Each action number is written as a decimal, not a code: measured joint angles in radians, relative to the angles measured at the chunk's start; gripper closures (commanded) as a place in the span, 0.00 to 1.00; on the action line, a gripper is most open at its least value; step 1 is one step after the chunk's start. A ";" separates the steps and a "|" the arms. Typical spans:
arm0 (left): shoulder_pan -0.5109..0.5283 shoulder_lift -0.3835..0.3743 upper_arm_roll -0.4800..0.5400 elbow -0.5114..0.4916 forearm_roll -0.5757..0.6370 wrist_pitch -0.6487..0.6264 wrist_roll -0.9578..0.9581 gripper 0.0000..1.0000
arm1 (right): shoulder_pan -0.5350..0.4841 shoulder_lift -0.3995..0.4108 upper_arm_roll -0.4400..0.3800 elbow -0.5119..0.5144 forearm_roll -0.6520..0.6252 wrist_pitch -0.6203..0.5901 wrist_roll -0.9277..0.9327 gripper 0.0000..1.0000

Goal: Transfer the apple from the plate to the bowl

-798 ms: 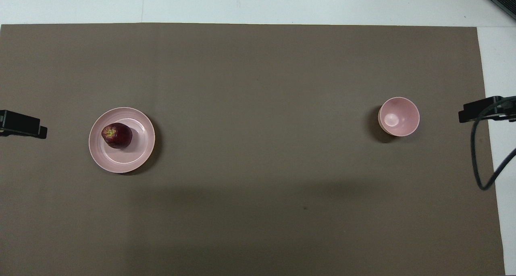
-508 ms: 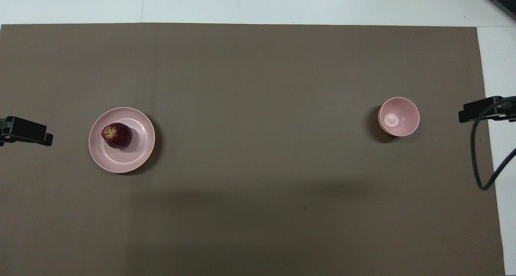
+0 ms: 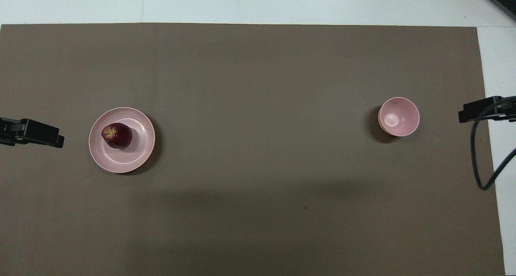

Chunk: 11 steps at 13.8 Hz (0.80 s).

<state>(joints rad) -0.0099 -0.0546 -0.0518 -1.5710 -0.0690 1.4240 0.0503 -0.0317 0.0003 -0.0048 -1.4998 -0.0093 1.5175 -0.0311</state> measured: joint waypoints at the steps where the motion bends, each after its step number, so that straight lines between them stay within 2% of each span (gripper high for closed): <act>1: 0.000 0.000 0.000 0.000 0.000 0.000 0.000 0.00 | 0.000 0.000 0.000 0.000 0.000 0.000 0.000 0.00; 5: -0.008 -0.001 -0.002 0.000 -0.001 -0.003 0.001 0.00 | 0.000 0.000 0.000 0.000 0.000 0.000 0.000 0.00; 11: -0.120 -0.023 -0.014 -0.025 -0.001 -0.034 -0.005 0.00 | 0.000 0.000 0.000 0.000 0.000 0.000 0.000 0.00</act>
<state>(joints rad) -0.1297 -0.0779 -0.0654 -1.5956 -0.0697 1.3901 0.0455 -0.0317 0.0003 -0.0048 -1.4998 -0.0093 1.5175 -0.0311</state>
